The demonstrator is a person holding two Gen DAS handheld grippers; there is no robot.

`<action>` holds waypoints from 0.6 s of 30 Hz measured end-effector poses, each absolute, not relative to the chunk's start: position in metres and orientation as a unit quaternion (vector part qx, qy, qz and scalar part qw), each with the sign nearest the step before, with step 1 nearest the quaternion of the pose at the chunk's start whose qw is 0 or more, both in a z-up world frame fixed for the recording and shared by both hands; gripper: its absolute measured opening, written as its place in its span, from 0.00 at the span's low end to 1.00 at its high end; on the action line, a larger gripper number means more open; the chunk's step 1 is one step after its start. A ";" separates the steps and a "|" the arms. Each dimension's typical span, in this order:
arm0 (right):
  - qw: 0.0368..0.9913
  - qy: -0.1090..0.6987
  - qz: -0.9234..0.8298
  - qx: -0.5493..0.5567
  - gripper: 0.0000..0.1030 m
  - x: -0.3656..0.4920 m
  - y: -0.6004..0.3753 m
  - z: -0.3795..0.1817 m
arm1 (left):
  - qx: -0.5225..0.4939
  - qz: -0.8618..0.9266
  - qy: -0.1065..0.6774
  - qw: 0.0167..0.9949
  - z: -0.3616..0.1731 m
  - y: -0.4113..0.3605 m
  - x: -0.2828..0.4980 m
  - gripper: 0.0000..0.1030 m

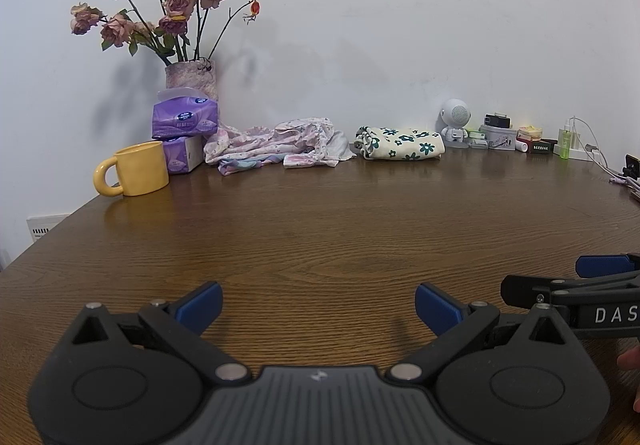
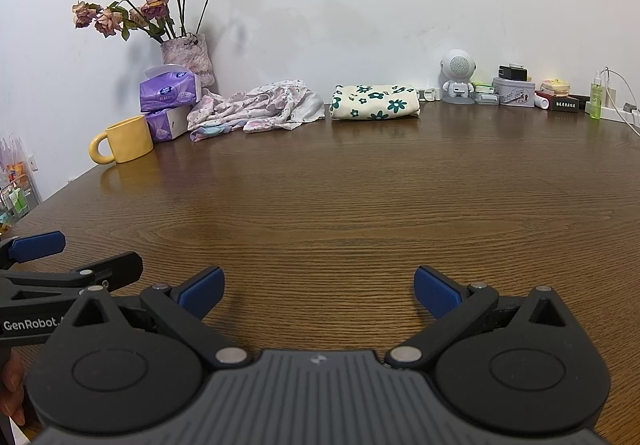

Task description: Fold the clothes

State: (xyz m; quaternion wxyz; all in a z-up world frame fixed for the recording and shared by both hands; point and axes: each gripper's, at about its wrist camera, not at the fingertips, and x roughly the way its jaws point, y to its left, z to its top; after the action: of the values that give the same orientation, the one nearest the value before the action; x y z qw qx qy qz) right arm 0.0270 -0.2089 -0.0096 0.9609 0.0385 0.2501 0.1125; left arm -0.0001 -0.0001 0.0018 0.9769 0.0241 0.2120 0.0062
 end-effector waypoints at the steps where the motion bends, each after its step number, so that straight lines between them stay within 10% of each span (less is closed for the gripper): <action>1: 0.961 0.250 0.113 0.038 1.00 0.027 -0.209 -0.010 | 0.024 0.006 0.212 0.977 0.002 0.000 0.000 1.00; 18: 0.961 0.249 0.112 0.039 1.00 0.027 -0.209 -0.009 | 0.025 0.006 0.211 0.977 0.001 0.000 0.000 1.00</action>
State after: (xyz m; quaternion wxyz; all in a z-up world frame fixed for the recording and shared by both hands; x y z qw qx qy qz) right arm 0.0267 -0.2095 -0.0091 0.9612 0.0391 0.2491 0.1118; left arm -0.0003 0.0005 0.0014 0.9771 0.0250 0.2112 0.0062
